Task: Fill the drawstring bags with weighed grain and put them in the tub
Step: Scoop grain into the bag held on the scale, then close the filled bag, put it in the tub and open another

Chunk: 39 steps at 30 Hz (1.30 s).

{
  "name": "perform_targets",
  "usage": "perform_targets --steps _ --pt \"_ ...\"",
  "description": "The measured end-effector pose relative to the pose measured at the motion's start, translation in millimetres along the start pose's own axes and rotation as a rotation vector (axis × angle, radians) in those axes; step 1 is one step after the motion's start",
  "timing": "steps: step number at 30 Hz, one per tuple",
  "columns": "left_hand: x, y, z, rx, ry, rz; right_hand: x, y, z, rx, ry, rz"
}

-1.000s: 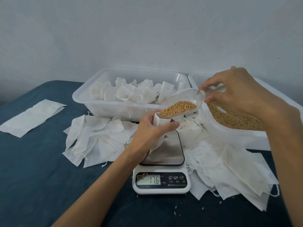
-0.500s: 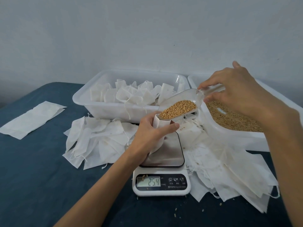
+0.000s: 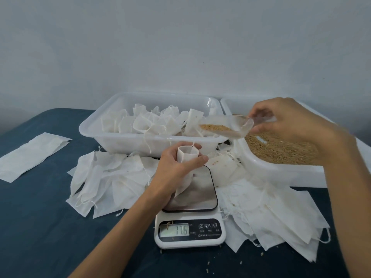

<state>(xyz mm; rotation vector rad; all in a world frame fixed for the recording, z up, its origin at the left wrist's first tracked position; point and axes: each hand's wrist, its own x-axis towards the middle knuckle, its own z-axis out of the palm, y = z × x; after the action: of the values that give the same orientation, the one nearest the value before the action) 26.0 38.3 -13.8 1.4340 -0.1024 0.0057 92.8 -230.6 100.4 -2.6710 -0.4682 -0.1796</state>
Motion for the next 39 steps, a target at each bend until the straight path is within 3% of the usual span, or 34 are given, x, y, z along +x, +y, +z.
perform_targets --steps 5,10,17,20,23,25,29,32,34,39 --pt "0.6 -0.5 -0.4 0.005 0.005 0.015 -6.6 50.2 -26.2 -0.083 -0.027 0.218" --pt "1.0 -2.6 -2.4 0.018 0.015 0.025 -7.1 86.8 -7.5 -0.285 -0.264 0.502" --pt "2.5 -4.5 1.2 0.073 0.030 0.048 -3.8 106.6 24.0 -0.319 -0.315 0.583" --pt "4.9 -6.8 4.6 0.165 0.018 0.070 -0.6 88.9 20.0 -0.332 -0.172 0.497" --pt "6.4 -7.9 7.7 0.246 0.009 0.111 -14.5 36.3 28.2 -0.141 0.250 0.203" --pt "3.4 -6.1 10.2 0.305 0.008 0.129 -39.3 -9.3 52.0 0.064 0.370 -0.025" --pt "-4.2 8.0 1.0 0.598 0.024 0.280 -82.1 -66.4 100.4 0.391 0.232 -0.261" --pt "-2.5 29.2 -17.0 1.033 0.013 0.545 -85.8 -72.7 119.7 0.476 0.188 -0.295" --pt "0.8 50.3 -30.5 1.207 0.116 0.671 -84.6 -69.9 127.5 0.532 0.191 -0.277" --pt "38.8 104.8 -71.6 1.058 0.522 0.743 -77.7 -57.1 133.8 0.628 0.223 -0.197"
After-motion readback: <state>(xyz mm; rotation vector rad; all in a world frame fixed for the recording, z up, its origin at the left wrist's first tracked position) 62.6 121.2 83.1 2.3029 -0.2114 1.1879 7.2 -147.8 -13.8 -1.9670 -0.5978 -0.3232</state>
